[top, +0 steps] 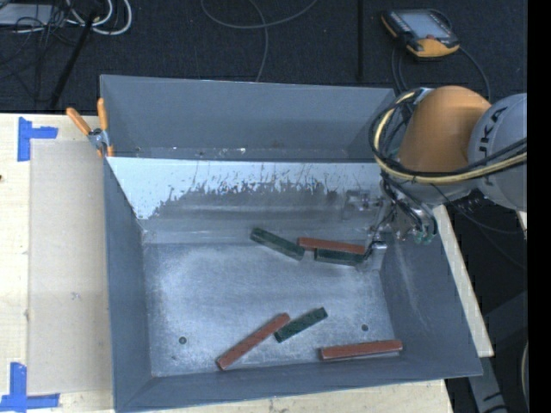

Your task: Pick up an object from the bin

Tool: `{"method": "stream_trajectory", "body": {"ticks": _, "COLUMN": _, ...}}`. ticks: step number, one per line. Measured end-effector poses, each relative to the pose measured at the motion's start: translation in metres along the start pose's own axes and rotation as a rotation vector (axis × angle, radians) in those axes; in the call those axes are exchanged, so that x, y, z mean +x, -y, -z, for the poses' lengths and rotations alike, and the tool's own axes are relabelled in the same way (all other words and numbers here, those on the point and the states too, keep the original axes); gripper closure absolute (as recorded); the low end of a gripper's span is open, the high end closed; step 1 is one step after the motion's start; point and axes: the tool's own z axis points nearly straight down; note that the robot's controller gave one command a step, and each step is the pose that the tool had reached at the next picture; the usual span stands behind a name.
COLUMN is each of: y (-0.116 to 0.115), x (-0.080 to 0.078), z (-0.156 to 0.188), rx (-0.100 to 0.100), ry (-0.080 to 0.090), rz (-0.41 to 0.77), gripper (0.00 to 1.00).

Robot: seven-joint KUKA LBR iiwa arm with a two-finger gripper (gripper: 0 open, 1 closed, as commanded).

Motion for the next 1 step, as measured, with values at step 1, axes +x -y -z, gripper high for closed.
{"method": "stream_trajectory", "body": {"ticks": 1, "y": 0.0063, "x": 0.0119, "z": -0.0549, "rx": -0.001, "ry": -0.007, "rz": -0.205, "gripper": 1.0}}
